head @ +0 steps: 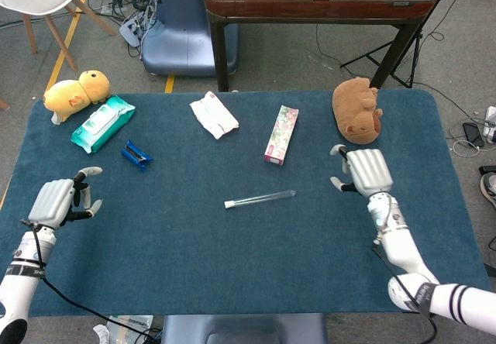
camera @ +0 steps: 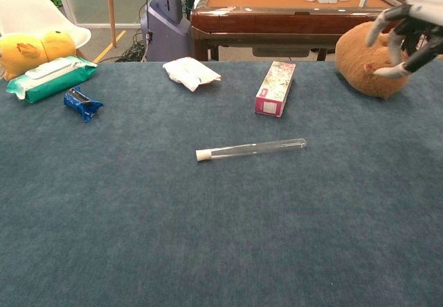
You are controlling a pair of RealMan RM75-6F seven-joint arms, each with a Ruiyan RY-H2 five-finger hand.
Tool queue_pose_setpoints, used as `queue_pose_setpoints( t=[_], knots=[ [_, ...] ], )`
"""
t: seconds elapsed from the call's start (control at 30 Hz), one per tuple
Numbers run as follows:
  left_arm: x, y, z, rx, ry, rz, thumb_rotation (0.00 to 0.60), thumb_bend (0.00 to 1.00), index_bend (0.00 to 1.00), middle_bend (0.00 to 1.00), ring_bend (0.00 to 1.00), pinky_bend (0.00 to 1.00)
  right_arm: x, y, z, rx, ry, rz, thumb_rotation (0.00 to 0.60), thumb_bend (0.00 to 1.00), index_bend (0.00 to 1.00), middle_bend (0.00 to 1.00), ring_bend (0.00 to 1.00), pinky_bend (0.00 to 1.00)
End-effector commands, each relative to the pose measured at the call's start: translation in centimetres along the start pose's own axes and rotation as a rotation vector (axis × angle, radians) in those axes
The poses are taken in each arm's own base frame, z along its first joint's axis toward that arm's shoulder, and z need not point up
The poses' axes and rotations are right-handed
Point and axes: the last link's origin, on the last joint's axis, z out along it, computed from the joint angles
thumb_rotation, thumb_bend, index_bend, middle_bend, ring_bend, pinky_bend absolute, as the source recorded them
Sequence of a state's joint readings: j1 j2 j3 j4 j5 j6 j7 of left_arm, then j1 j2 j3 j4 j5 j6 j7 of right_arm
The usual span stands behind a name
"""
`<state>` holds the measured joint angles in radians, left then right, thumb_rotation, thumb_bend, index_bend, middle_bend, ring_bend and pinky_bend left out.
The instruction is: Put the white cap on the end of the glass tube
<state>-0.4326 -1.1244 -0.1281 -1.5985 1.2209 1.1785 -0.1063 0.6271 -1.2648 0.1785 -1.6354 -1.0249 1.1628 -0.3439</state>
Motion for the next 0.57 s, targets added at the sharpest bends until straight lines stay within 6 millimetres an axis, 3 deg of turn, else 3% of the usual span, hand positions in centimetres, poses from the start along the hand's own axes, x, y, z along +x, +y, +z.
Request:
queue_pose_setpoints(
  t=[0.03,0.37,0.57],
  knots=[
    [-0.5,-1.3,-1.9,0.04,0.029,0.055,0.6,0.31,0.26,0.61,0.57,0.71,0.4,2.2,-3.9,-0.029,0.018,-0.009,0.6,0.25,0.37,0.6,0.54,0.74],
    [-2.1,-0.9,-6.3,0.048,0.127,0.082,0.6,0.31,0.26,0.59,0.55,0.61,0.6,5.5,-11.8,-0.132,0.043,0.009,0.6,0.26,0.42,0.59,0.54,0.74],
    [-2.6,-0.5,-7.9,0.044,0.135,0.095,0.6,0.31,0.25,0.59,0.55,0.6,0.2,6.0,-13.6,-0.148,0.04,0.031,0.6,0.26,0.42,0.59,0.54,0.74]
  ],
)
